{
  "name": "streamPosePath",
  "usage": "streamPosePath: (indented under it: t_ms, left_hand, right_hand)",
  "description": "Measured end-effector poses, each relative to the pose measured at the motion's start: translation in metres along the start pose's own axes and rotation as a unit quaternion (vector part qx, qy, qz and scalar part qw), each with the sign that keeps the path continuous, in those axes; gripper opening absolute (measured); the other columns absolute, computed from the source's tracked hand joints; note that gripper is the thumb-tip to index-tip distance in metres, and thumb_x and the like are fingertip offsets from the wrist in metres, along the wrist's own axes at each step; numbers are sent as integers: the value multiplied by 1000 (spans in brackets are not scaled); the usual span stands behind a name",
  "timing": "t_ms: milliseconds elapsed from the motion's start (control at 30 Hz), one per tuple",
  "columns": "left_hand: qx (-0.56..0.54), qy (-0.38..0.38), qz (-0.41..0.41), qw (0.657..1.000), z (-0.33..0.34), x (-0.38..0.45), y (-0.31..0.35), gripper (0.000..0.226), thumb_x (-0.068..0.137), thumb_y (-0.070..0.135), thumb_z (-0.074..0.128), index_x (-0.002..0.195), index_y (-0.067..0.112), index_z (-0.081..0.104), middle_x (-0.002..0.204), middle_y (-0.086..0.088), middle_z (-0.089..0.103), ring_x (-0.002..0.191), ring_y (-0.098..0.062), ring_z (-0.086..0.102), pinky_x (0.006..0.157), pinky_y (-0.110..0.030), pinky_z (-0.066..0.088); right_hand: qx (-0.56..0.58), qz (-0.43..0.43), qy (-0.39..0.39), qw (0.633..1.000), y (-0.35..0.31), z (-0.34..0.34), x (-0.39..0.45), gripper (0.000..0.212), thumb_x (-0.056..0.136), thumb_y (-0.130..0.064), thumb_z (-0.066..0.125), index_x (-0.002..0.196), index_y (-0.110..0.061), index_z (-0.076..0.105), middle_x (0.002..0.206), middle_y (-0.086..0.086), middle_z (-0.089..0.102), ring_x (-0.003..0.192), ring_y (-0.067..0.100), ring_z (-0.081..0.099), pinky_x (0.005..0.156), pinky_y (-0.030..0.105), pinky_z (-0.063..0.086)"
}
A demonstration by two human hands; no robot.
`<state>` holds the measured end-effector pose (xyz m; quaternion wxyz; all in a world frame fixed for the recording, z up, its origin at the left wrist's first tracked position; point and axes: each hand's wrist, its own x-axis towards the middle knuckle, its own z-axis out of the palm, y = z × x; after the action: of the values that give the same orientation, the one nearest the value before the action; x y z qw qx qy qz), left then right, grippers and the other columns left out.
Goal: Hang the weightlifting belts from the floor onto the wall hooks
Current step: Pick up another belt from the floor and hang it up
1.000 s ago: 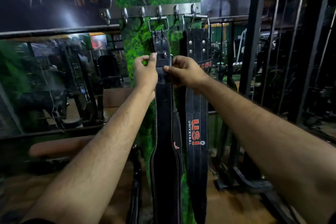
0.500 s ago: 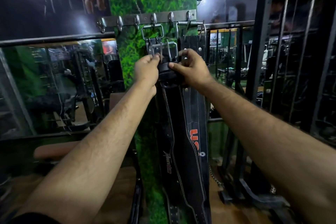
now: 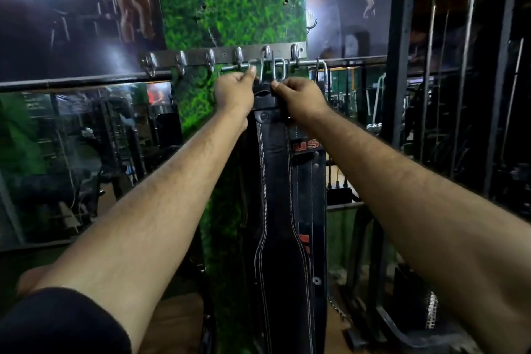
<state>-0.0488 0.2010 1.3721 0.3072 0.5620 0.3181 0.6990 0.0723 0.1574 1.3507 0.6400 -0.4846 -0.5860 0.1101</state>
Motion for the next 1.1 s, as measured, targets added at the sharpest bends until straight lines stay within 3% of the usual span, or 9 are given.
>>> streamPosePath:
  t_ms: [100,267,400,533,600,700,767,900,1100]
  left_hand:
    - [41,10,-7,999,12,14,8,37,92,34,69,63,14,60,67,0,60,63,-15,55,60,-28,47]
    - [84,48,-15,995,22,28,6,31,88,34,73,96,5,75,100,-10,77,88,-24,72,74,-30,58]
    - [98,55,-35,993,22,27,0,29,87,36,74,92,8,72,99,-9,75,89,-25,71,67,-26,49]
    - [99,33,-8,994,18,8,-8,30,92,33,67,68,16,62,65,5,59,69,-23,63,62,-24,42]
    - [61,27,10,998,15,-9,-17,15,94,29,66,95,14,65,73,10,57,76,-17,63,64,-22,43]
    - [-15,9,-10,1000,6,-30,-37,30,92,18,69,118,11,56,78,12,60,63,7,62,59,-11,48]
    - [-39,-11,-35,999,0,-38,-50,37,89,14,73,123,5,61,87,2,71,73,2,67,74,-17,57]
    - [-99,-50,-110,988,-11,-57,-64,32,84,12,77,112,-2,69,106,-18,74,100,-30,70,99,-54,54]
    - [-78,-91,-132,984,-21,-89,-97,31,85,8,77,114,2,67,93,-6,72,80,-13,68,77,-31,58]
  right_hand:
    - [-28,11,38,999,0,4,18,37,96,-36,65,63,-20,61,63,-3,61,62,17,57,67,36,52]
    - [-22,35,57,997,4,10,28,33,94,-40,66,69,-19,67,91,12,77,87,28,73,84,45,61]
    - [-35,64,59,996,10,14,27,32,82,-51,68,71,-22,72,89,7,78,87,29,74,84,47,62]
    - [-68,61,90,992,19,12,13,40,86,-58,67,79,-19,74,87,8,77,87,29,72,80,41,60]
    - [-59,69,103,990,26,12,1,48,87,-60,65,68,-17,68,74,5,71,78,28,70,72,37,56]
    - [-23,56,107,992,36,15,-19,53,84,-66,60,77,-15,74,69,0,69,71,24,67,67,34,53]
    - [10,35,86,996,45,16,-34,46,86,-59,62,84,-15,76,74,1,76,74,23,73,69,37,59]
    - [100,36,2,994,76,20,-72,20,95,-25,69,77,-17,72,69,-5,73,61,6,67,59,27,54]
    - [163,49,-51,984,110,13,-100,15,96,-15,68,92,-2,74,87,11,78,75,14,70,70,33,61]
